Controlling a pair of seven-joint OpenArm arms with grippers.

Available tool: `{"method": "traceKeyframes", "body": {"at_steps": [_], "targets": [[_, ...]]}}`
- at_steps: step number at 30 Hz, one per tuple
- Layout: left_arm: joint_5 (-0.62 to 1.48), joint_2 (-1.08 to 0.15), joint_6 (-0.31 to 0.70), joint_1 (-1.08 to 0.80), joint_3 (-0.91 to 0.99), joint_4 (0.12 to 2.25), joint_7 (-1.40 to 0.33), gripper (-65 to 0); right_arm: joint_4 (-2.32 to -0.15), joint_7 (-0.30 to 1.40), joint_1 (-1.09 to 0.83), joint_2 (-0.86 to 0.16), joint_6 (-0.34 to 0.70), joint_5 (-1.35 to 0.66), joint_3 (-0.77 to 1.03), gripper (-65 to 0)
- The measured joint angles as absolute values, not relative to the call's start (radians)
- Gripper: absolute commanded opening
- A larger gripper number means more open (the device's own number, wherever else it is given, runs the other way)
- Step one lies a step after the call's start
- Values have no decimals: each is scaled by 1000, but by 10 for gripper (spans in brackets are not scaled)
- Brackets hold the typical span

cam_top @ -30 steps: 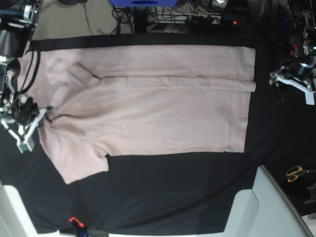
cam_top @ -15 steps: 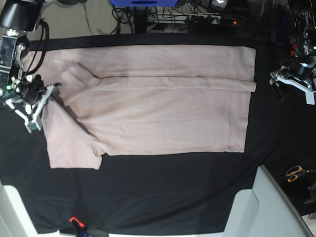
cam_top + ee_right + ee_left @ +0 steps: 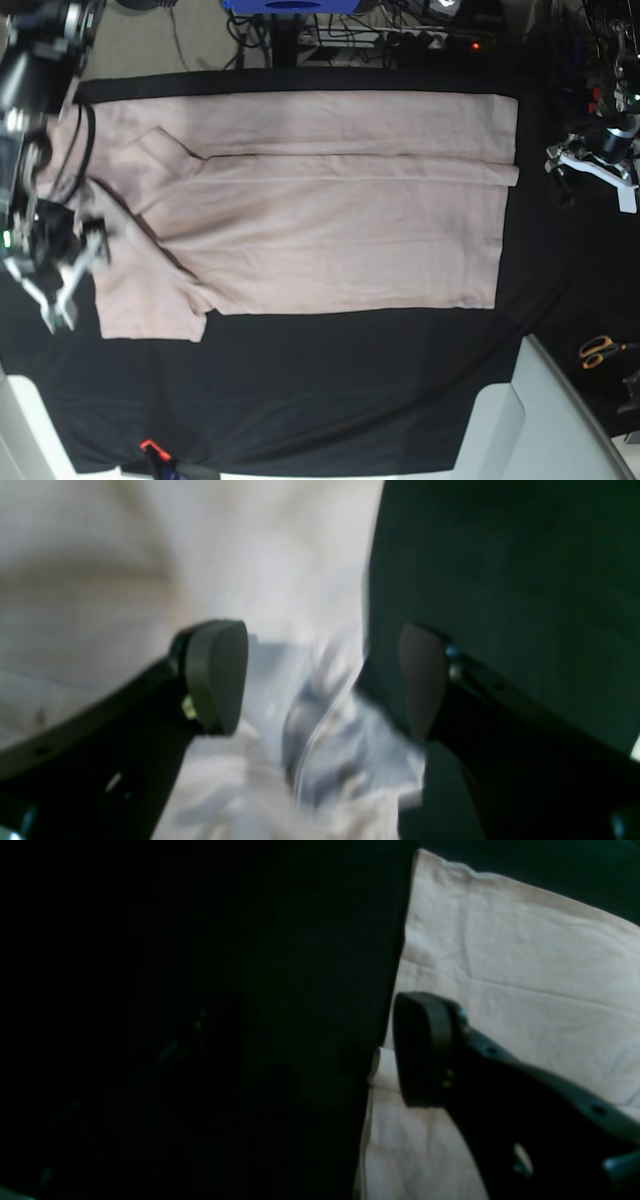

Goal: Fold the T-shirt properly
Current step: 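Move the right gripper to the sleeve corner and grasp the hem edge, then move the left gripper down and grasp the hem corner beside it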

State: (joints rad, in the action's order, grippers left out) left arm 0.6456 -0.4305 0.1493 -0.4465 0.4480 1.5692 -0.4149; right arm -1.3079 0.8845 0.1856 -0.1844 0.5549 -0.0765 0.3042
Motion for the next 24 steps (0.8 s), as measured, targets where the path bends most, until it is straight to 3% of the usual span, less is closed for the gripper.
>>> {"method": "traceKeyframes", "body": {"at_steps": [5,10,14,18,19,24], "targets": [[645,-427,149,-450,448,1550,-417,-209,-806,689,439,-241,548,-76,302,-197],[645,-428,149,-447,452,1534,-416,-209,-432,489,551,-278,543,-70,301,-197],[644,-433,149,-449,457,1532,-416,-209,-301,354,590,-294,543,-75,301,-197],[645,-433,149,-447,457,1532,-416,-209,-289,343,592,-294,543,-78,301,-213],[645,-433,149,-447,457,1532,-416,-209,-289,342,592,-293,543,-78,301,-255],[646,-434,149,-406,456,1514,-412,-209,-287,351,587,-287,543,-77,301,-582]]}}
